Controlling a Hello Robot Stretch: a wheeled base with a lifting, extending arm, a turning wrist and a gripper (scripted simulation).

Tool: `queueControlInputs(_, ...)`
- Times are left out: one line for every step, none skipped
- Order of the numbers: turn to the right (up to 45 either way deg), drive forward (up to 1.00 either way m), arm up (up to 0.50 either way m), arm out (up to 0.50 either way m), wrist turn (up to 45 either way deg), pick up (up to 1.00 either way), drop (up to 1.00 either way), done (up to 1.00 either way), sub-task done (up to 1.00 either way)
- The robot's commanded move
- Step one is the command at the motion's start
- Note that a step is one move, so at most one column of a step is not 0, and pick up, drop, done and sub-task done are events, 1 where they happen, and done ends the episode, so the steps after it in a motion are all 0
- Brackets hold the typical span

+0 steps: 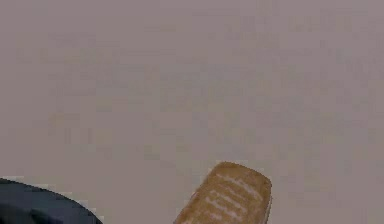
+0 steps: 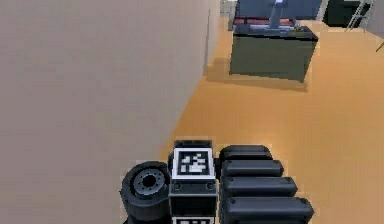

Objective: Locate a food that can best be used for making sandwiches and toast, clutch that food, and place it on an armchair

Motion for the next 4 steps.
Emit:
queueControlInputs(3.0, 0.00, 0.00, 0.00, 0.0, 0.00, 0.00, 0.00, 0.00)
queueControlInputs(-45.0, 0.00, 0.00, 0.00, 0.0, 0.00, 0.00, 0.00, 0.00)
queueControlInputs(-9.0, 0.00, 0.00, 0.00, 0.0, 0.00, 0.00, 0.00, 0.00)
queueControlInputs(45.0, 0.00, 0.00, 0.00, 0.0, 0.00, 0.00, 0.00, 0.00)
